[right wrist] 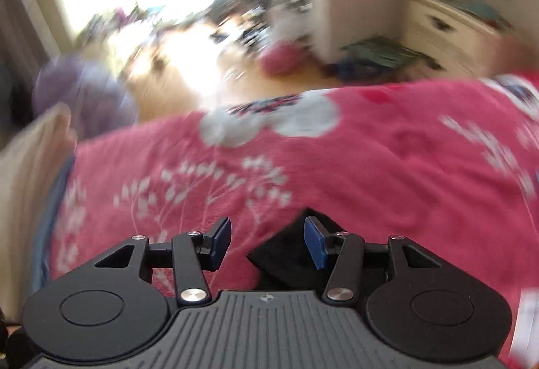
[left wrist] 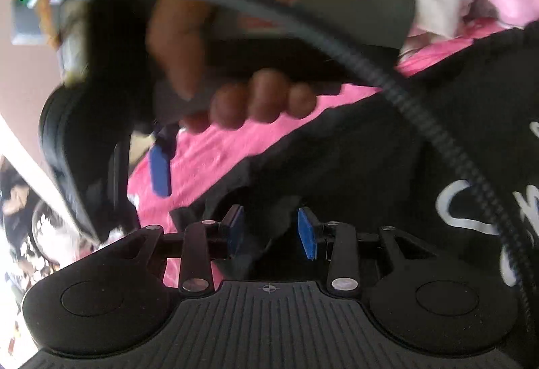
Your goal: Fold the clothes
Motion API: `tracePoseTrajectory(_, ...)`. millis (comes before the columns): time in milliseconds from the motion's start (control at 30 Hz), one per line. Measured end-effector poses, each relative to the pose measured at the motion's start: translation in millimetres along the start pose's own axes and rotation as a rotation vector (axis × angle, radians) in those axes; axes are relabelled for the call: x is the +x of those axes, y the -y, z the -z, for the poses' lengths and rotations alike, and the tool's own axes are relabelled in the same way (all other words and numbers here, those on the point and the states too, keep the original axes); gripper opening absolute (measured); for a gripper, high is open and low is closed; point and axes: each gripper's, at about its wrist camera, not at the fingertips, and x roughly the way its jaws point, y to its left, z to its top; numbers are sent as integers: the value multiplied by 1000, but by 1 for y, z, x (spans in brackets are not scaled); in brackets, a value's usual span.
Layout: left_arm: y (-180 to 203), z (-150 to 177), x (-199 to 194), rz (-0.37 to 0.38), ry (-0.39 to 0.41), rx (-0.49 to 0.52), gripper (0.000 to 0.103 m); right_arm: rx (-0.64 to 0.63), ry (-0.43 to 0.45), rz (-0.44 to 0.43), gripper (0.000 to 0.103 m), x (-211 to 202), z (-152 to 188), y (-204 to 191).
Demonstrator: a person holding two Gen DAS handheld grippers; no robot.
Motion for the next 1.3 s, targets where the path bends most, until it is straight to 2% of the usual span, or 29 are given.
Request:
tracePoseTrajectory(100, -6, 7, 4, 0, -37, -52, 36, -92, -102, 38, 48, 28, -6, -11)
tracePoseTrajectory(167, -9, 13, 1, 3, -35, -66, 36, -107, -171, 74, 38, 43, 0, -11)
tracePoseTrajectory(233, -11, 17, -4, 6, -23, -72, 36, -69, -160, 70, 22, 44, 7, -3)
tracePoseTrajectory(267, -12, 19, -7, 6, -9, -74, 36, -15, -134, 56, 9, 39, 7, 5)
tracePoseTrajectory(400, -17, 23, -10, -5, 33, -76, 36, 228, -50, -19, 9, 22, 14, 38)
tracePoseTrajectory(700, -12, 12, 3, 49, 61, -44, 36, 779, 69, -219, 9, -3, 43, 105)
tracePoseTrajectory(800, -3, 5, 4, 55, 77, 24, 36, 852, 50, -249, 10, 2, 43, 111)
tracePoseTrajectory(867, 1, 4, 8, 51, 62, 47, 36, 837, 38, -238, 10, 6, 37, 109)
tracePoseTrajectory(933, 1, 4, 14, 52, 56, 26, 36, 819, 24, -226, 10, 9, 33, 107)
tracePoseTrajectory(967, 0, 4, 16, 53, 53, 16, 30, 809, 16, -215, 10, 10, 31, 106)
tracePoseTrajectory(1000, 0, 4, 19, 54, 50, 5, 16, 799, 9, -202, 10, 11, 29, 104)
tracePoseTrajectory(1067, -7, 3, 21, 47, 46, -68, 7, 799, 1, -183, 10, 11, 29, 104)
tracePoseTrajectory(1200, -36, 6, 11, 55, 51, -278, 4, 862, 26, -177, 10, 5, 35, 113)
tracePoseTrajectory(1300, -71, 19, 0, 74, 43, -528, 3, 894, 77, -168, 10, 0, 35, 119)
